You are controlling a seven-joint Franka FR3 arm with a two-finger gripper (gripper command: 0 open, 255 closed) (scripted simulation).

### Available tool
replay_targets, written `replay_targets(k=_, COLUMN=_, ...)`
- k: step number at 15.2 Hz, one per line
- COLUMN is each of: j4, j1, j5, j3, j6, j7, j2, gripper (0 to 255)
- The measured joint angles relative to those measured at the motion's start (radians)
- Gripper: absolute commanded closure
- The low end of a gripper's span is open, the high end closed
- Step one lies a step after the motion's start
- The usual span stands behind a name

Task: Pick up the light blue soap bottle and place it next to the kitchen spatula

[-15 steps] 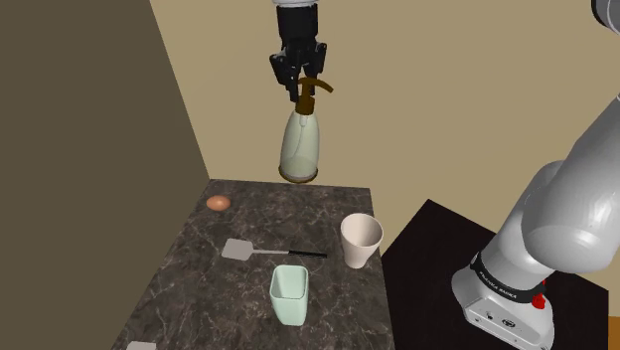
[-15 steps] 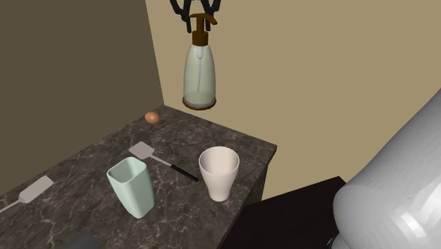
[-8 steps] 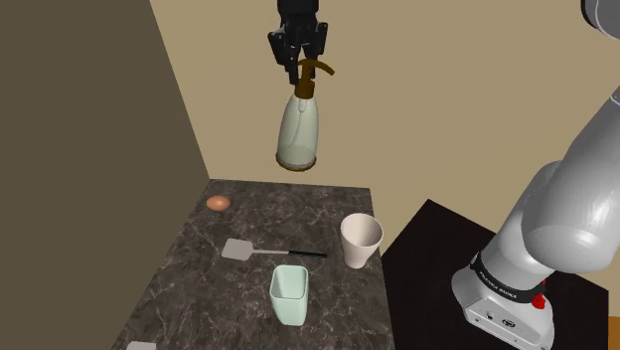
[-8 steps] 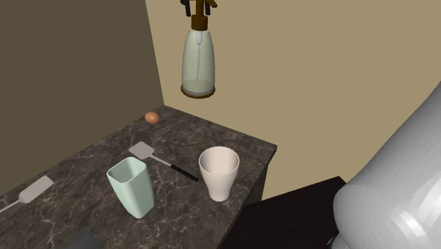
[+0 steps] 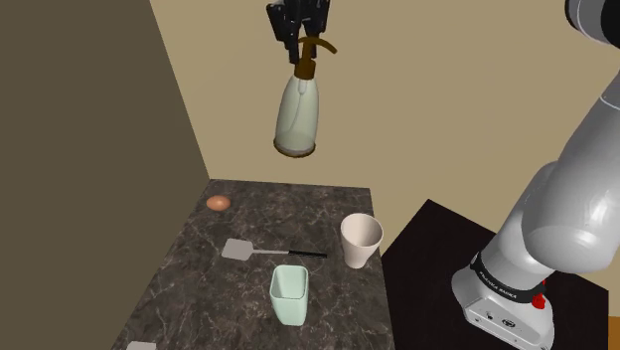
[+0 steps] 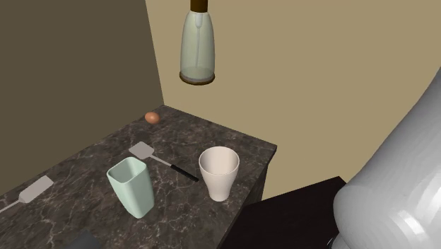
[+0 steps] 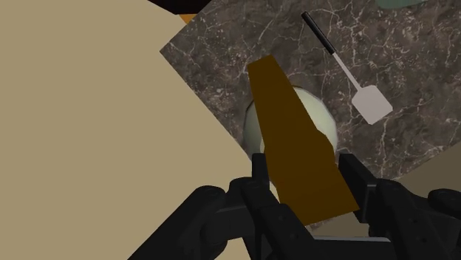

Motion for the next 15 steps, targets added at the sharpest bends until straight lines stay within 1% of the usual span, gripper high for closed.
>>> replay_targets(k=6, j4=0.168, j1=0.011, j5=-0.016, j3=0.007, j6=-0.108, j7=0.008, j2=0.062, gripper=255)
replay_targets(k=9, j4=0.272, j1=0.019, j5=-0.028, j3=0.011, j6=-0.17, j7=0.013, j2=0.106, gripper=255)
replay_targets(k=12, j4=0.401, j1=0.033, j5=-0.045, j3=0.015, j6=-0.245, j7=0.018, j2=0.16, gripper=255)
replay_targets(k=13, j4=0.4, j1=0.04, j5=-0.045, j3=0.019, j6=-0.244, j7=0.029, j2=0.161, gripper=255)
replay_targets(k=14, j4=0.373, j1=0.049, j5=-0.043, j3=0.025, j6=-0.227, j7=0.046, j2=0.152, gripper=255)
replay_targets(k=15, j4=0.324, j1=0.054, j5=-0.036, j3=0.031, j6=-0.201, j7=0.062, j2=0.129, gripper=255)
